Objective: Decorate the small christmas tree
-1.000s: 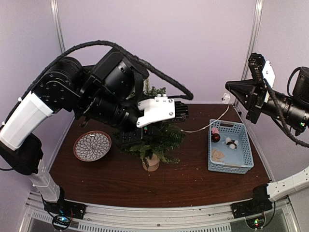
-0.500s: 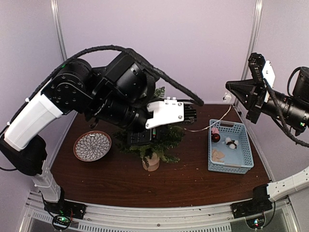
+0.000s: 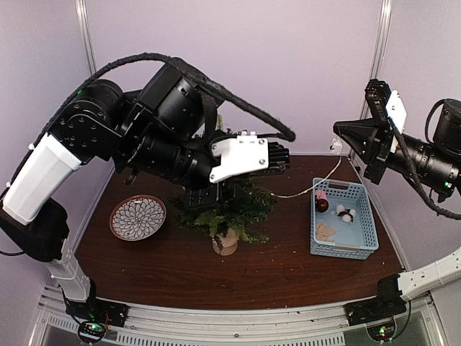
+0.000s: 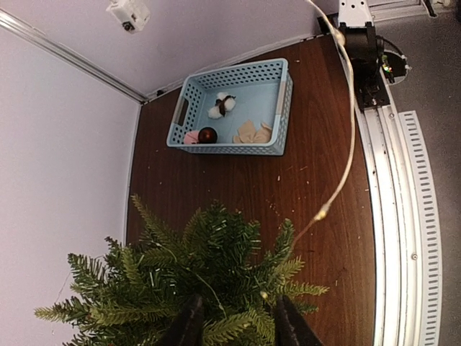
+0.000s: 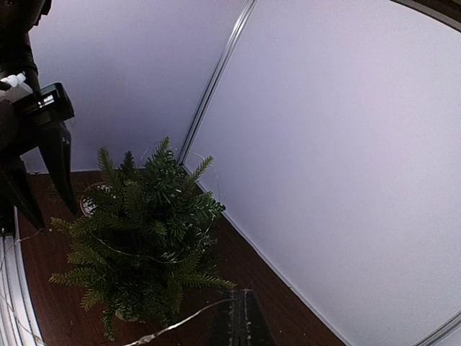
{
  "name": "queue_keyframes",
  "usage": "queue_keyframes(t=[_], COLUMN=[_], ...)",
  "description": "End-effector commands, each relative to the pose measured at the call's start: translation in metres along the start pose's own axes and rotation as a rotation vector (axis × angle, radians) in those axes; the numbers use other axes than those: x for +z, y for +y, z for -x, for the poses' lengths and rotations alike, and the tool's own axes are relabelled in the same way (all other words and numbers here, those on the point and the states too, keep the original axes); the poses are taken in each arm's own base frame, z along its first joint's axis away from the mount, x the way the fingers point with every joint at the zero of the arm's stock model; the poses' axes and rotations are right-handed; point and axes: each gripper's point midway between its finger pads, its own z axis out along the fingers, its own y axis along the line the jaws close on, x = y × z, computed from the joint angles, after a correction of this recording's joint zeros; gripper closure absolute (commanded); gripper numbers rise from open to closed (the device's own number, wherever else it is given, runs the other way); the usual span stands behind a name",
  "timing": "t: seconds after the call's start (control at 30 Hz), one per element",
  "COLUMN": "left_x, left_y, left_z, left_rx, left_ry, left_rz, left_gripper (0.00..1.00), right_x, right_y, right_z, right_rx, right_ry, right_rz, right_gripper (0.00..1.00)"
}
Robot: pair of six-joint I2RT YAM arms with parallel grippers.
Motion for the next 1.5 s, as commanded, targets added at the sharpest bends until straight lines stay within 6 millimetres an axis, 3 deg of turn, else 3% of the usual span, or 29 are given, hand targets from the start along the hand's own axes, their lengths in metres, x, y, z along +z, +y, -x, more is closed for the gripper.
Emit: queue_keyframes(t=[0.0,0.2,0.57,0.73,0.9,1.13,1.47], left_x=[-0.024,-0.019,0.003,0.001,-0.013,-0.032,-0.013], left_y=[-0.004,0.002,0.006,0.002,0.010,0.007,-0.002], left_z=[0.015,0.030,0.041,0.034,0.023,0.016,0.032], left_rx=[0.016,0.033,0.063,0.076,0.058,0.032,0.055], left_ry=[-0.087,-0.133,-0.128,-0.111,-0.091,-0.113,-0.140], left_rz=[-0.021,0.008,0.038,0.021,0.064,0.045,-0.006], left_gripper=[0.64,0.70,0.83,0.83,0.75,0.74,0.77], right_x=[-0.002,-0.003,-0.004,-0.004,-0.003,-0.002,-0.003], right_y=[-0.009,-0.011,-0.013,-0.013,-0.012,-0.010,-0.012], right_z=[0.008,0.009,0.008,0.007,0.005,0.006,0.008], right_rx=[0.004,0.007,0.005,0.001,0.002,0.005,0.014], right_ry=[-0.018,-0.021,-0.016,-0.012,-0.010,-0.011,-0.013], right_rz=[-0.030,-0.035,-0.044,-0.046,-0.043,-0.039,-0.040], right_gripper=[1.00,1.00,1.00,1.00,1.00,1.00,1.00])
